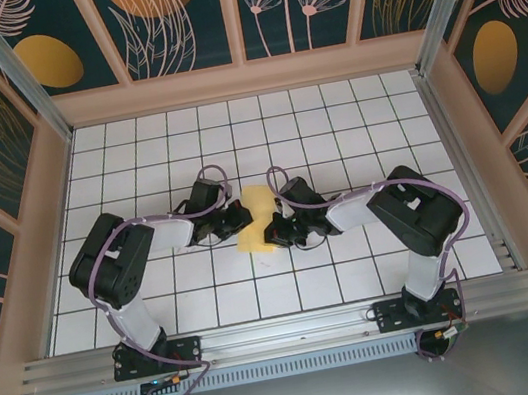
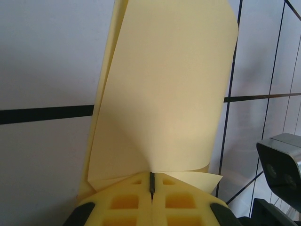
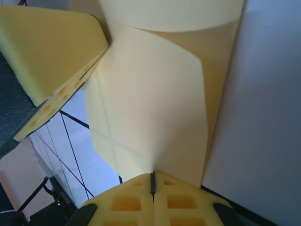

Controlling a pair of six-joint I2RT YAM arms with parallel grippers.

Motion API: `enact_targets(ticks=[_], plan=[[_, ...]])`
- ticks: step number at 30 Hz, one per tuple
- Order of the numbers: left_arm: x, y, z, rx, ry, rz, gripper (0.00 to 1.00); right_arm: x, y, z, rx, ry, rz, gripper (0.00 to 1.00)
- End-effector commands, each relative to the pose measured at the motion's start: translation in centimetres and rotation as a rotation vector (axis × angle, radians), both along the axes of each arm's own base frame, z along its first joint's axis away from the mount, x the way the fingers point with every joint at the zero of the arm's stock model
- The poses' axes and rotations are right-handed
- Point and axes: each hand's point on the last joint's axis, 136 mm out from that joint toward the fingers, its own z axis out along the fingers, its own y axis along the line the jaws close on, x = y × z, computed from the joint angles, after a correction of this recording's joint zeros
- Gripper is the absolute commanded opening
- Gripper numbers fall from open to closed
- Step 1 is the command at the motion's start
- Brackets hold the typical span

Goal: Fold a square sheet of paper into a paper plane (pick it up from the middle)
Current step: Fold the triangle a second time at the center of the table.

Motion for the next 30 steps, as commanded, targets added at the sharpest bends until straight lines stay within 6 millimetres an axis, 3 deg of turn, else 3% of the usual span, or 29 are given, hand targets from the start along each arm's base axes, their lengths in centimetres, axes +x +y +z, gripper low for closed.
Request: enact_targets(ticks=[1, 19, 28, 30], plan=[[1.0, 2.0, -1.3, 0.091, -0.014, 0.041, 0.00, -4.0, -4.3, -6.3, -0.243, 0.163, -0.001, 0.00], [3.0, 4.0, -0.3, 0.113, -0.075, 0.044, 0.03, -4.1, -4.4, -6.5, -0.243, 0.165, 0.002, 0.00], [3.9, 4.1, 2.8, 0.116, -0.137, 0.054, 0.06, -3.8, -4.1, -6.3, -0.235, 0.158, 0.002, 0.00], [3.8, 3.5, 4.7, 0.060, -0.167, 0.044, 0.07, -3.8, -4.0, -6.2, -0.232, 0.153, 0.004, 0.00]])
